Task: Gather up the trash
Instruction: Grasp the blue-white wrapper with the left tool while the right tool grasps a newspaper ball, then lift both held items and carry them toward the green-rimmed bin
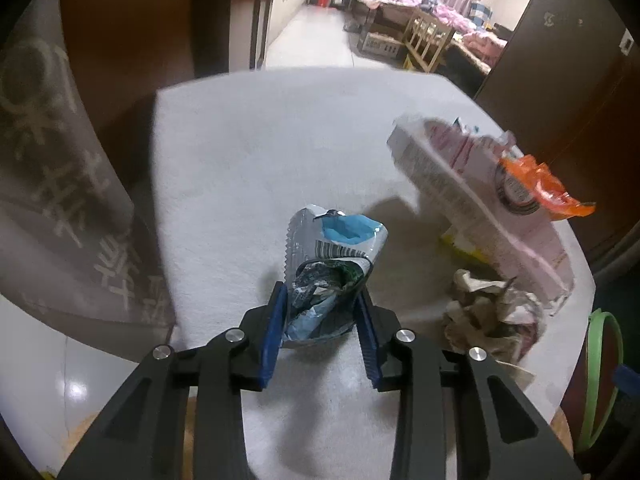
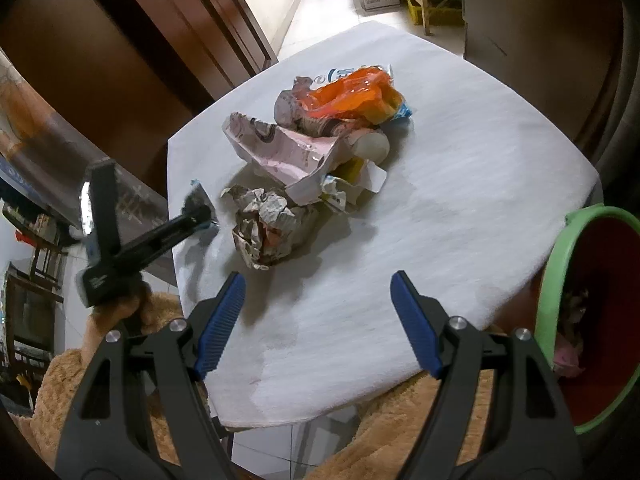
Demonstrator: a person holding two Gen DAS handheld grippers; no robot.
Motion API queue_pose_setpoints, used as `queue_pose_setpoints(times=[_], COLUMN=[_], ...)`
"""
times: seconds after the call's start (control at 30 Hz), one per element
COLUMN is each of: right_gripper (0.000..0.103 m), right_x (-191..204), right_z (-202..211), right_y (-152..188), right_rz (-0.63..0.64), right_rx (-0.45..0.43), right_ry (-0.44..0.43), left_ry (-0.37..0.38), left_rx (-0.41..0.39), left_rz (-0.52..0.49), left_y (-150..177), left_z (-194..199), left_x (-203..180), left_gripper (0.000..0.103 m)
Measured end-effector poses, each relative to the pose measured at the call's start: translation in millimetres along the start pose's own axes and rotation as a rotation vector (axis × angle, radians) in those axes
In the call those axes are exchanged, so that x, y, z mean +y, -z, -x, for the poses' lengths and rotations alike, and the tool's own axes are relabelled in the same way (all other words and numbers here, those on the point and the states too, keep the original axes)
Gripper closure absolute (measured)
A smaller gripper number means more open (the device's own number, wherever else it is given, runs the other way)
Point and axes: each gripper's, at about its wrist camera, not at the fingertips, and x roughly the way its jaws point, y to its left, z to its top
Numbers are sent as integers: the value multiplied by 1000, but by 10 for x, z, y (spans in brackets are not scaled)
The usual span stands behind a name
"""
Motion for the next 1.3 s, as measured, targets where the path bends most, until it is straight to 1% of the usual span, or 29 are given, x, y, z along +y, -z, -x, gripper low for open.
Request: queue_pose_setpoints(times=[0.1,0.23,0.33,0.43,0.57,0.63,0.67,0.7,0.73,0.77,0.83,1.0,1.17,1.3], right_gripper=[30,30,30,30,30,30,35,43,62,67,69,69,69,69], right_x=[55,155,262,335,382,419,434,437,434,432,412,361,323,267], right_z=[-56,-234,-456,-747,-991,-1093,-1145,-1168,-1172,-1160,-1107,-764,-393,-94], right_y=[-31,-114,-193,-262,-343,-385,-400,-402,-396,-380,-340,-206,-110,-73], right_rz=[11,-15,-41,-96,-145,-139,-133,-132,-133,-133,-136,-99,-62,-37], right_rx=[4,20,35,71,71,69,77,83,88,96,102,77,31,-30], right_ry=[-8,-65,-102,-126,-110,-94,-87,-86,-99,-115,-145,-183,-187,-164], left_ry=[18,36,66,84,85,84,83,80,77,75,74,87,103,105], left_rx=[-44,-119,-164,-205,-227,-232,-231,-230,-231,-232,-234,-241,-224,-246], left_rz=[11,13,27,31,16,15,13,9,5,4,5,-3,-1,-27], left_y=[-45,-148,-216,-248,-235,-210,-201,-194,-194,-182,-179,-182,-141,-111], left_z=[227,561,782,988,1154,1195,1206,1217,1227,1236,1246,1285,1281,1384], left_x=[-3,-27,-33,-52,-81,-62,-61,-66,-70,-80,-80,-137,-182,-276], left_gripper=[72,72,71,71,71,71,71,71,71,71,71,71,71,71])
